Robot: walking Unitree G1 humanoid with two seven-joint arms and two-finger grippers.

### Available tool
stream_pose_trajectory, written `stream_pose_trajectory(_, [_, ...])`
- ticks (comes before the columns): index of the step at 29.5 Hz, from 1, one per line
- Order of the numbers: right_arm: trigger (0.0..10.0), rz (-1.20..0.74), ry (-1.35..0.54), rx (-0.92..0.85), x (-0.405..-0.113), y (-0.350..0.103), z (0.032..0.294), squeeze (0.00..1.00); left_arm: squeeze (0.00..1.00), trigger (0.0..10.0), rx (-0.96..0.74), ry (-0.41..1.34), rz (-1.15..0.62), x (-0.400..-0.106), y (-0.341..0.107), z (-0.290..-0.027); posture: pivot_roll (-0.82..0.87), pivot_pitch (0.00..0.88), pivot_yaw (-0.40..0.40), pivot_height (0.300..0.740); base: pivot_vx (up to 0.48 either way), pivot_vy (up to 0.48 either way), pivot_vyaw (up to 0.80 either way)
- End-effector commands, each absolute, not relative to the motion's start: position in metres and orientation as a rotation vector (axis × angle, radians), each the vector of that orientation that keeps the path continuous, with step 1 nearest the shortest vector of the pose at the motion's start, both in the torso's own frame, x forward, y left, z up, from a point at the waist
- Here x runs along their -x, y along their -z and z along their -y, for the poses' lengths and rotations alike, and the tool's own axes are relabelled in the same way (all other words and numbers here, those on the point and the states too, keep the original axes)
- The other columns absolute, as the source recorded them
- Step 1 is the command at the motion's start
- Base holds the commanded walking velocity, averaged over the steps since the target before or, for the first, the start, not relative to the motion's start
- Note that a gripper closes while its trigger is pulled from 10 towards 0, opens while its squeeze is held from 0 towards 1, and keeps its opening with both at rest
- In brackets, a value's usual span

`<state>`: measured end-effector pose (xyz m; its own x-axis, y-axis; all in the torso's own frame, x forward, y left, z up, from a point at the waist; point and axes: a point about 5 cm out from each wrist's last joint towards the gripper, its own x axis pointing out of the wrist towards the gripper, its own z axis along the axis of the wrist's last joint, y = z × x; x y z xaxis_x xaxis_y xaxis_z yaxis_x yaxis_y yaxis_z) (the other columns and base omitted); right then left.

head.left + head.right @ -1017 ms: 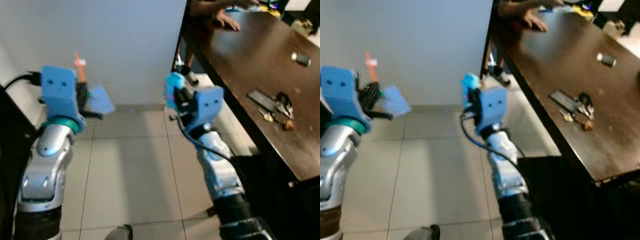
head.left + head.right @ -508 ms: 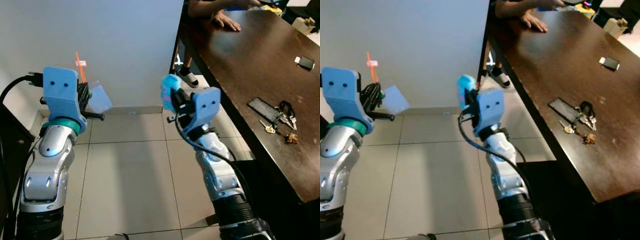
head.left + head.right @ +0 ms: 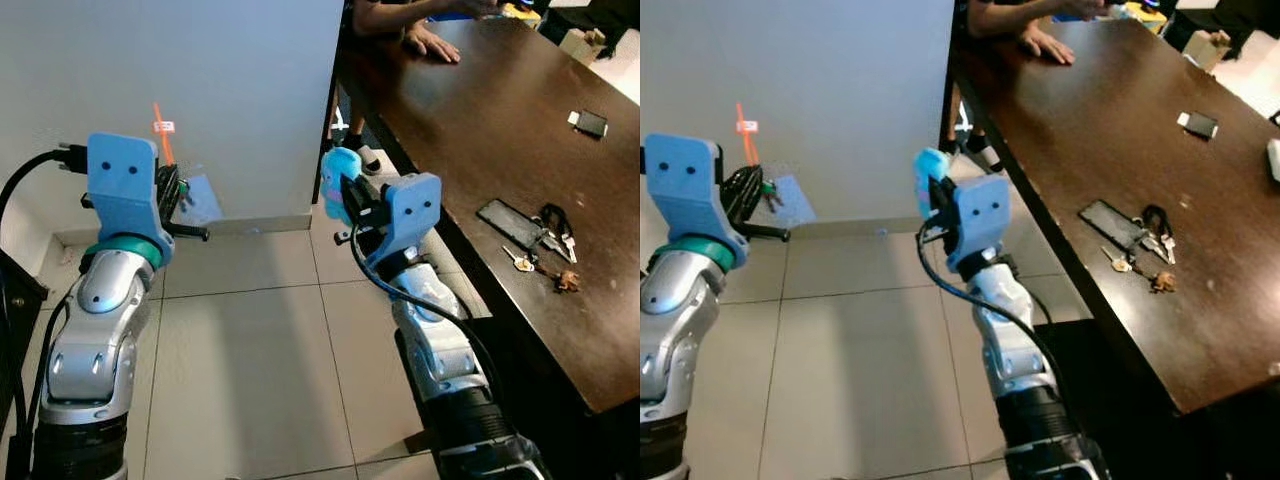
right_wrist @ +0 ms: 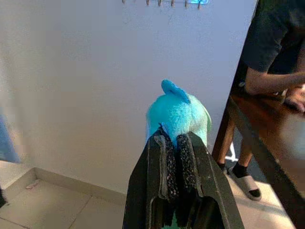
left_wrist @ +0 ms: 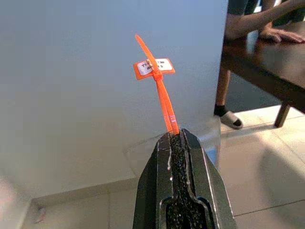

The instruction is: Hang keys on a hook

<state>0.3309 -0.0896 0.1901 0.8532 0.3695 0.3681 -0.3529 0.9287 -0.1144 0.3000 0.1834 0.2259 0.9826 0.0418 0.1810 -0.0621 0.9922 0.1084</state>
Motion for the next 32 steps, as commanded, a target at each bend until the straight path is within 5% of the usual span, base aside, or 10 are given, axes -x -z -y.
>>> stream_pose_trajectory(1, [10.0,0.397,-0.385,0.033,-0.3298,-0.1889,0.0889,0.00,0.00,10.0,-0.115,-0.056,0.175,-0.2994,-0.2245,-0.1844,0.14,0.000,0.036,0.740,0.480,0.000,0.00])
stream_pose_trajectory(32, [10.0,0.396,-0.388,0.033,-0.3294,-0.1887,0.0885,0.00,0.00,10.0,-0.115,-0.058,0.174,-0.2995,-0.2244,-0.1847,0.14,0.000,0.036,0.740,0.480,0.000,0.00])
